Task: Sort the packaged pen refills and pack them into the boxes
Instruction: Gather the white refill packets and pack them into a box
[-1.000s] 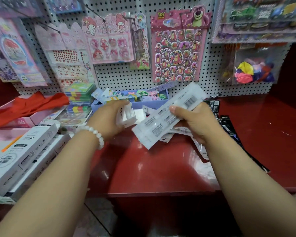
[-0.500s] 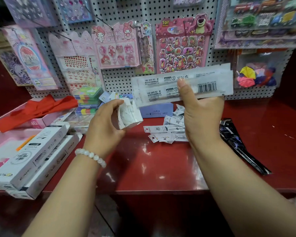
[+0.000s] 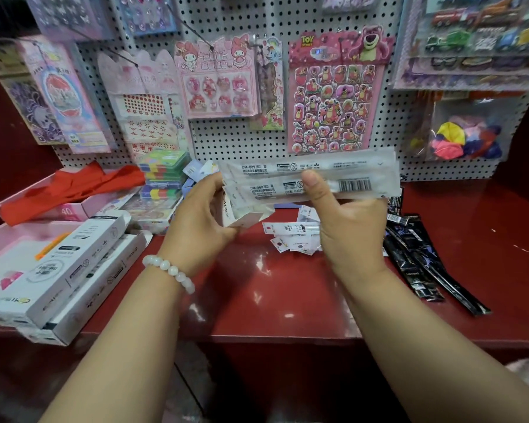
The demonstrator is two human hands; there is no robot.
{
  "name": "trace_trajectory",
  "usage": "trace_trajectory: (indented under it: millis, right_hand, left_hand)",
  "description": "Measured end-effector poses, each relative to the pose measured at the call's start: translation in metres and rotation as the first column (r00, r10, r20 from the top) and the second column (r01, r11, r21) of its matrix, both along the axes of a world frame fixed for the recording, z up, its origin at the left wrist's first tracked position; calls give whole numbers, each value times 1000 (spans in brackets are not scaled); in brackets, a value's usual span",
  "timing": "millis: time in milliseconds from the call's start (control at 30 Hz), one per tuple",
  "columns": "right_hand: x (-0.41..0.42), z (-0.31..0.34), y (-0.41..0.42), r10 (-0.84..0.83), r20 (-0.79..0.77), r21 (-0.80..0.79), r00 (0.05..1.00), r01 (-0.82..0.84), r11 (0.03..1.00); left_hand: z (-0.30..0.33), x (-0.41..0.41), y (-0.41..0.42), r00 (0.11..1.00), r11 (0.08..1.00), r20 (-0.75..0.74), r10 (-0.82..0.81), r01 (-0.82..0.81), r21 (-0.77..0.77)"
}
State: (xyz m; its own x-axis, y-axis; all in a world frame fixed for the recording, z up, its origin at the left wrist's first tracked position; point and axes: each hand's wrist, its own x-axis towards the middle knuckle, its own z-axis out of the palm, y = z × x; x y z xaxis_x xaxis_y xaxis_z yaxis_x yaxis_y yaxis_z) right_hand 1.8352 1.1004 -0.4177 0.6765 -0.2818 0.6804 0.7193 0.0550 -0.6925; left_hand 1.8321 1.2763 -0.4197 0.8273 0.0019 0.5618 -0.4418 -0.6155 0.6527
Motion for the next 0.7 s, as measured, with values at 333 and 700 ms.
trace_trajectory:
  millis: [333, 700]
  right_hand:
    - [10, -2, -11, 79, -74, -82, 994, -85, 993]
    - [10, -5, -12, 141, -128, 59, 982, -135, 989]
  left_hand:
    - [-4, 11, 11, 998, 999, -27, -49, 48, -19]
    - [-3, 14, 12, 998, 997, -30, -46, 44, -57]
